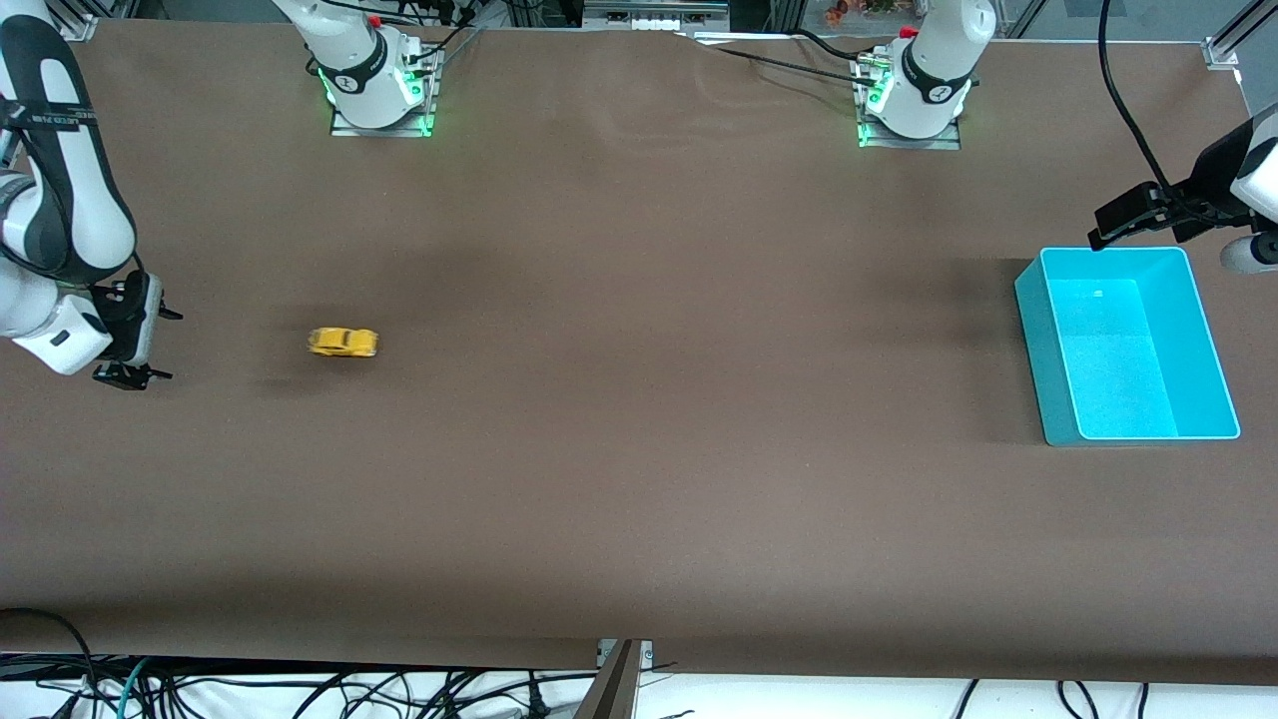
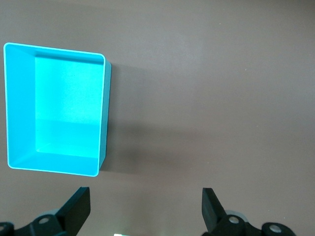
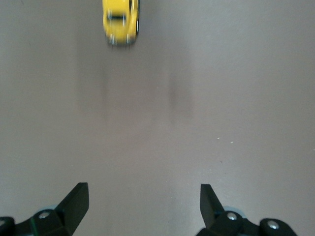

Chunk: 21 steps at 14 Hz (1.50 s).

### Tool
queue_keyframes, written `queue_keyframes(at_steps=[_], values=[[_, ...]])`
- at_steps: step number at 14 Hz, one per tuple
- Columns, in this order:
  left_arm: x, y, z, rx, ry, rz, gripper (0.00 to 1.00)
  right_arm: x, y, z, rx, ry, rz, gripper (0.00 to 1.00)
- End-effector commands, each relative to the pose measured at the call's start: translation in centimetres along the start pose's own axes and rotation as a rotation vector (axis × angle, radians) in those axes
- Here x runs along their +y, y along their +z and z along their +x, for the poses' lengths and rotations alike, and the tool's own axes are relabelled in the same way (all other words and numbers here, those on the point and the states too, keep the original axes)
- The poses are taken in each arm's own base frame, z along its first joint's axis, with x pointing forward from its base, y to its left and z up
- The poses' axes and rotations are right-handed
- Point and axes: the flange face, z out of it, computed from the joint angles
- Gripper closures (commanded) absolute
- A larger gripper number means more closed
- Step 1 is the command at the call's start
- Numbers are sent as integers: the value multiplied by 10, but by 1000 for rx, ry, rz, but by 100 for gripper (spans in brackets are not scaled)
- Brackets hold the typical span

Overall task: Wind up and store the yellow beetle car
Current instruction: 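Open the right gripper to release the car and raise it away, then reach the left gripper across the table above the yellow car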

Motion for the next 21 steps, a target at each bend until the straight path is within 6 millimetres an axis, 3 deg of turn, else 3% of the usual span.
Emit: queue_keyframes(at_steps=[1, 2, 5, 10, 12, 17, 20, 21], values=[[3, -5, 1, -5, 3, -27, 0, 8, -25, 5, 17, 47, 28, 0], [3, -5, 1, -5, 2, -27, 0, 10, -32, 10, 17, 65, 38, 0], [3, -5, 1, -5, 2, -27, 0, 17, -78, 40, 5, 133, 57, 0], [3, -5, 1, -5, 2, -27, 0, 19, -128, 55, -10, 315, 103, 1], [0, -7, 1, -2, -1, -27, 0, 23, -151, 70, -23, 391, 98, 1], [5, -6, 1, -2, 11, -27, 0, 23, -173, 85, -27, 591, 97, 1], [23, 4, 4, -21, 48, -20, 0, 23, -207, 91, -35, 855, 70, 1], [18, 8, 6, -30, 70, -26, 0, 22, -210, 96, -41, 922, 69, 1]])
